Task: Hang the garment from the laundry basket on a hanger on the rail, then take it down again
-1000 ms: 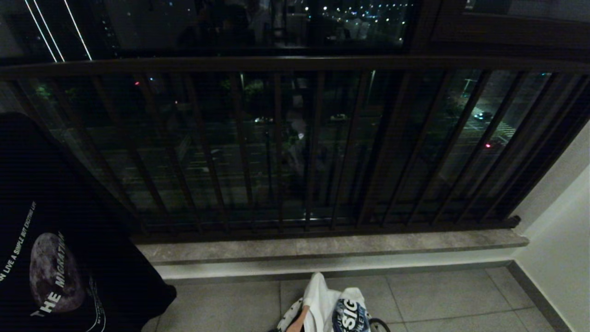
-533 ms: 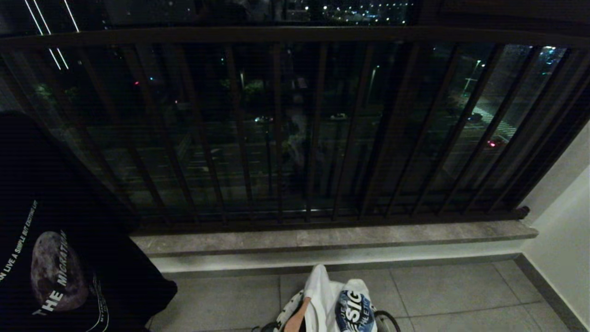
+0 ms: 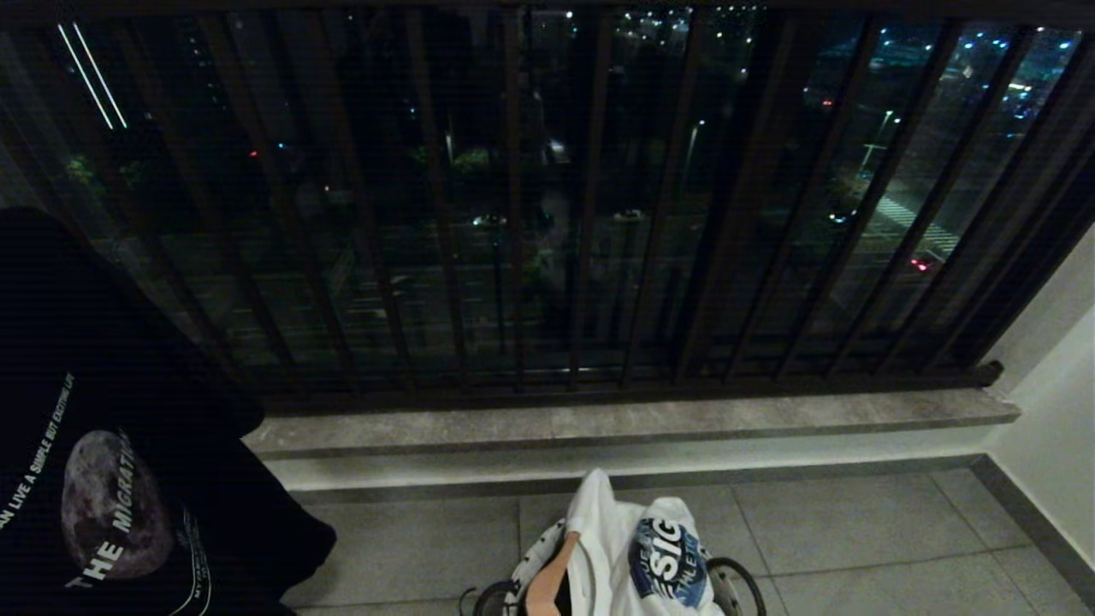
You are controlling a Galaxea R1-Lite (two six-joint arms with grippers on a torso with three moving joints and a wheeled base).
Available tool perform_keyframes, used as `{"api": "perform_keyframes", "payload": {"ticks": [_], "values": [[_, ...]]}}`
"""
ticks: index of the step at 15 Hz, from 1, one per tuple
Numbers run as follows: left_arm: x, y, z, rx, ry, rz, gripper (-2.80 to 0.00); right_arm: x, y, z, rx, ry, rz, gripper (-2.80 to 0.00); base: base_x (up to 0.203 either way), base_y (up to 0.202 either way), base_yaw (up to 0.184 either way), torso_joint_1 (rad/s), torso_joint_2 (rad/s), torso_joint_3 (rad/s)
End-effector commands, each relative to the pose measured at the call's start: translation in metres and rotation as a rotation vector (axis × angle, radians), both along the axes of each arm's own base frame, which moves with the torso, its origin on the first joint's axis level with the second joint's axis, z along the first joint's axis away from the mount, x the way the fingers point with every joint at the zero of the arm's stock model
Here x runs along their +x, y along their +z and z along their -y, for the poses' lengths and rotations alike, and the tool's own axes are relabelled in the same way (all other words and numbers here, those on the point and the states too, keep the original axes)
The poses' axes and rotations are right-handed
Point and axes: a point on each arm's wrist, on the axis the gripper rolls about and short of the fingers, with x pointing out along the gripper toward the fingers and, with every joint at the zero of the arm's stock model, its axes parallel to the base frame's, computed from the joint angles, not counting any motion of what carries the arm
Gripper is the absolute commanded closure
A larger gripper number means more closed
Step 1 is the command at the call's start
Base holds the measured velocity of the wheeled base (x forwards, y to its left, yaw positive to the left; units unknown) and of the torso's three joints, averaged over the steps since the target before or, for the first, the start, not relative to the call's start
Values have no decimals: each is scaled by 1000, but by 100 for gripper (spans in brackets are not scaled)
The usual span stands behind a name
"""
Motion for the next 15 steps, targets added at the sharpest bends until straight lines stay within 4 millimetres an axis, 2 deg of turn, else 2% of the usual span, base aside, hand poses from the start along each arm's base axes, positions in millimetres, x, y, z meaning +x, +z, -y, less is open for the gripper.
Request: {"api": "perform_keyframes", "payload": {"ticks": [1,11,15], "values": [[0,0,0,0,0,0,0,0,0,0,0,0,0,0,0,0,0,-85,463,373],[-2,1,1,3,-2,9,0,0,0,0,0,-1,0,0,0,0,0,-16,438,428],[-2,1,1,4,-2,11,0,0,0,0,0,0,0,0,0,0,0,-1,62,91]]}}
